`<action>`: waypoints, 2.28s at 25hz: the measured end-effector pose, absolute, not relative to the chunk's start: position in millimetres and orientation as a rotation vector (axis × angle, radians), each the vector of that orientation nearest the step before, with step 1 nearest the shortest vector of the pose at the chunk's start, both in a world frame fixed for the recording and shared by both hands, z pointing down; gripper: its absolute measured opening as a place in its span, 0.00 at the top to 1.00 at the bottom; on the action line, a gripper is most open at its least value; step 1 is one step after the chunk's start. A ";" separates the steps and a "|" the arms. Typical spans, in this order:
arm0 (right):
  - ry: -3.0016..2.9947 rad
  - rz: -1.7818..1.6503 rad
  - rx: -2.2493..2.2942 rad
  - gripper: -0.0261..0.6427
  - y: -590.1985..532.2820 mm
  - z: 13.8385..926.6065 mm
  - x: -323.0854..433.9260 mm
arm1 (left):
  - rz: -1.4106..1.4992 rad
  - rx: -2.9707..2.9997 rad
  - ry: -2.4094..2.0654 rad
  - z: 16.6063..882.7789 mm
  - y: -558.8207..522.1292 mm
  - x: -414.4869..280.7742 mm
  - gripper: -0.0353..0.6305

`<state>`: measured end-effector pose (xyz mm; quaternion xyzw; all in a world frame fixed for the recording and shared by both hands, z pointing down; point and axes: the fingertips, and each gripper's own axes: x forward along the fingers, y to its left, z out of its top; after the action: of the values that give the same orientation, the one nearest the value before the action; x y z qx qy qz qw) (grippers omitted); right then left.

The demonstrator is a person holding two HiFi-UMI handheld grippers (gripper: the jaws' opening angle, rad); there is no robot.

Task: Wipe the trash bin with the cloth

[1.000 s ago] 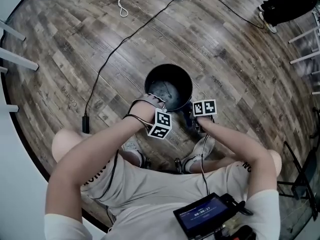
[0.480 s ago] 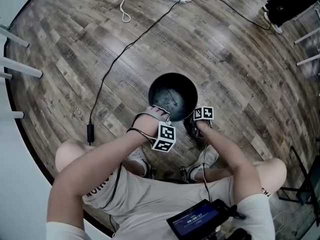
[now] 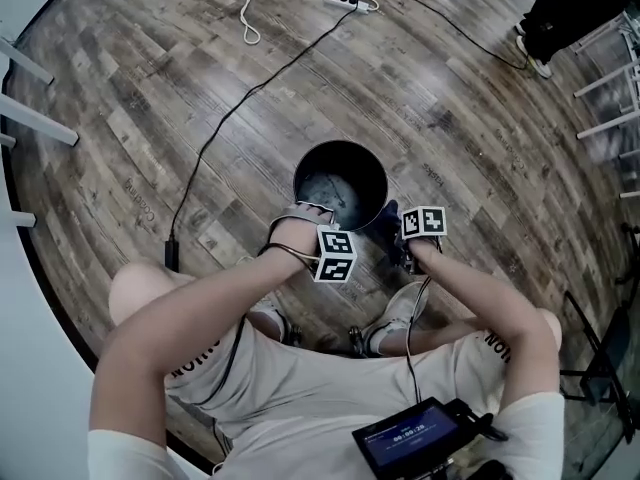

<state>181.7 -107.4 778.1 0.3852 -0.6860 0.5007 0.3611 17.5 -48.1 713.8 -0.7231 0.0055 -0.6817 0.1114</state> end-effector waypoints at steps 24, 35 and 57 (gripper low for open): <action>-1.905 1.395 0.892 0.86 -89.3 752.8 122.0 | -1.872 -2.011 -0.156 711.8 -44.9 6.6 0.85; -1.815 1.392 0.959 0.86 -111.8 861.4 136.3 | -1.856 -2.085 -0.124 708.5 -47.1 23.6 0.87; -1.929 1.475 1.022 0.86 -84.1 681.0 149.4 | -1.918 -1.908 -0.107 715.0 -68.6 -16.7 0.78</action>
<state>149.4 -84.1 681.0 0.3755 -0.7088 0.5419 0.2510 -16.7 -68.6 715.0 -0.6881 -0.0386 -0.6917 0.2156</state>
